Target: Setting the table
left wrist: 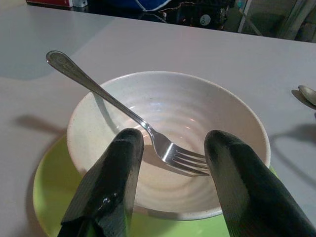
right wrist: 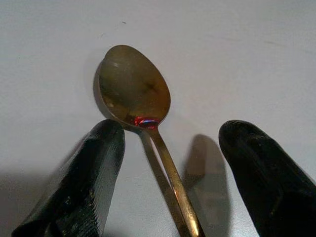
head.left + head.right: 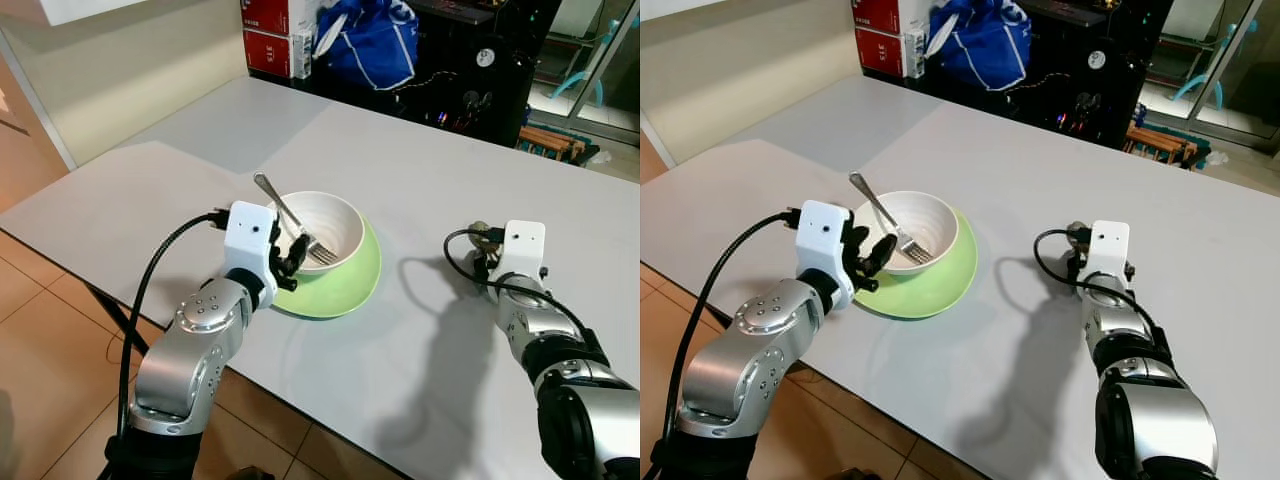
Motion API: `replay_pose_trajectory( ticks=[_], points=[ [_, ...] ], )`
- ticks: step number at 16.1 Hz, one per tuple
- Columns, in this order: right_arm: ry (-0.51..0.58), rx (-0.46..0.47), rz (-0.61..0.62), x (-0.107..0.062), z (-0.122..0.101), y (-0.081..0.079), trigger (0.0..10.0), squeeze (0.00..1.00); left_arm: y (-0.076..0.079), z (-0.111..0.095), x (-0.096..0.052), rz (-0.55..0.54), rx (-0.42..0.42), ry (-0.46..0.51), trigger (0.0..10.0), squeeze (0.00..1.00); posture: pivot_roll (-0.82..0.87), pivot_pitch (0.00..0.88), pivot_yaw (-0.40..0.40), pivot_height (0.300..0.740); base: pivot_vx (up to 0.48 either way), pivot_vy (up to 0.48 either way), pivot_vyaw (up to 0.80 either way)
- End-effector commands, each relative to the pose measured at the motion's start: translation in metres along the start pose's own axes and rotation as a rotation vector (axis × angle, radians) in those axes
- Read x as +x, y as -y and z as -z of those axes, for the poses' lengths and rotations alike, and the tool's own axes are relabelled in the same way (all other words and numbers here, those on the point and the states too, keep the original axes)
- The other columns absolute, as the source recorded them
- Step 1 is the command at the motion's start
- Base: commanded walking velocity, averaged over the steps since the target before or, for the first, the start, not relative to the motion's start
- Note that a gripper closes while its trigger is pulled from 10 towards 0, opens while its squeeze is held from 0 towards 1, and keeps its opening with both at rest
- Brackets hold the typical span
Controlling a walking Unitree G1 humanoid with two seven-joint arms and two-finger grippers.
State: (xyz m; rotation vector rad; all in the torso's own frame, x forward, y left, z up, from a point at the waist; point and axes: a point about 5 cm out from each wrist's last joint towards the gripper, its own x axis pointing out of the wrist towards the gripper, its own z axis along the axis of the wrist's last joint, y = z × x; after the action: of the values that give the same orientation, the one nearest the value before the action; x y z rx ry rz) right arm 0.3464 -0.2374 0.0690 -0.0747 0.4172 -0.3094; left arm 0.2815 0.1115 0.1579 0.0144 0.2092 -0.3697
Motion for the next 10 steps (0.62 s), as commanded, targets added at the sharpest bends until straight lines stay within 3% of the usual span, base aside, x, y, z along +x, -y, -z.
replay_pose_trajectory(
  ticks=[1,6,7,10],
  points=[
    [-0.051,0.014,-0.030,0.000,0.006,-0.005,10.0,0.00,0.000,-0.004,0.000,0.000,0.006,0.009,10.0,0.00,-0.01,0.000,0.015,0.740,0.000,0.000,0.00],
    [-0.108,0.004,-0.097,-0.002,0.016,-0.012,10.0,0.00,0.000,-0.006,0.002,0.005,0.007,0.012,10.0,0.00,-0.01,0.000,0.010,0.740,0.000,0.000,0.00],
    [-0.109,0.011,-0.113,-0.002,0.016,-0.013,0.0,0.00,0.000,-0.007,0.002,0.004,0.007,0.015,10.0,0.00,-0.01,0.000,0.008,0.740,0.000,0.000,0.00],
    [-0.118,0.010,-0.129,-0.003,0.017,-0.015,0.0,0.00,0.000,-0.008,0.002,0.004,0.002,0.017,10.0,0.00,-0.01,0.000,0.006,0.740,0.000,0.000,0.00]
  ],
)
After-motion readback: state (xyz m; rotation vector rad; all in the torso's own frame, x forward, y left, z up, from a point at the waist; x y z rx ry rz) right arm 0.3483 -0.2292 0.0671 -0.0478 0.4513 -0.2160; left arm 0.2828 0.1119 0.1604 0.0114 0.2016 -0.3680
